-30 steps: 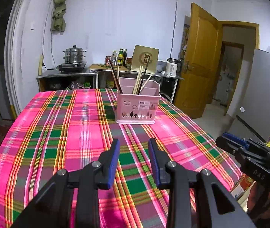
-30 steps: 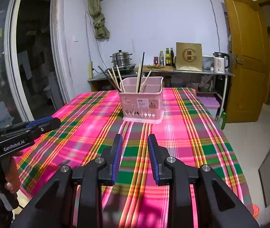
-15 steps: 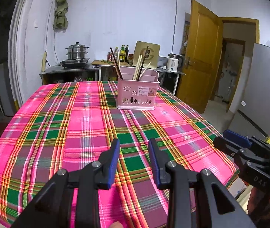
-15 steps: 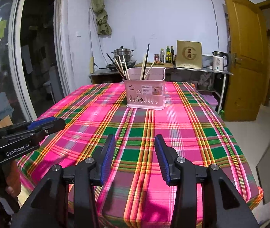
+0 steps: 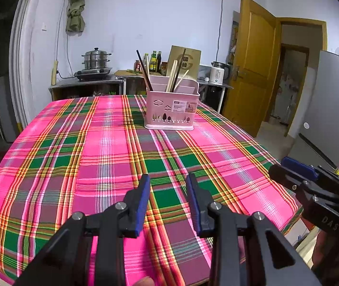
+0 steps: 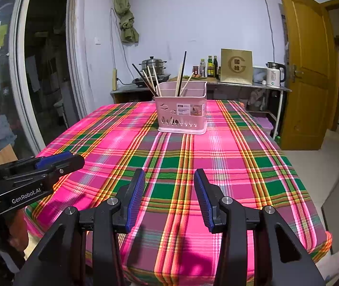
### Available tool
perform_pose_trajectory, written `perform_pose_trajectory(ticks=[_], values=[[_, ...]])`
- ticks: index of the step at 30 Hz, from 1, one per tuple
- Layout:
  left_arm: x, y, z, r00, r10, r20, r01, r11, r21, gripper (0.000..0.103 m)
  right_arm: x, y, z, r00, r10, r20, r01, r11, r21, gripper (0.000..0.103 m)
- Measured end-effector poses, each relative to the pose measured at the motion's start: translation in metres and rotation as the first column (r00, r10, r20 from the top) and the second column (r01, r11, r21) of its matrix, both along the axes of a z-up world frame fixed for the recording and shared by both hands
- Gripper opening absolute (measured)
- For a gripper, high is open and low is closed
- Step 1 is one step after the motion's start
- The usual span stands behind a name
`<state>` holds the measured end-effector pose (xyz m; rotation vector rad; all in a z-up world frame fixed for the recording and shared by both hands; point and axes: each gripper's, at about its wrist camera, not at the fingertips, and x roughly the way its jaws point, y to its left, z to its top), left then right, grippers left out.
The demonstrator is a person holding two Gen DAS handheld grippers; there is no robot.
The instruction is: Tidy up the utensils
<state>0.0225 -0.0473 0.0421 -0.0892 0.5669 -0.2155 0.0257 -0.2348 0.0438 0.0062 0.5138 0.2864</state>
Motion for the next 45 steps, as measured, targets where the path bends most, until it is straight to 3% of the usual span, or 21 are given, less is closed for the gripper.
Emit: perform_pose_trajectory(ticks=[45], values=[[-0.0043, -0.0040, -0.0010, 1.000, -0.001, 0.004, 0.001, 1.000, 0.010, 0.032, 0.0020, 0.0004, -0.0015, 1.000, -0.001, 0.003, 0.001, 1.000, -0.005, 0.044]])
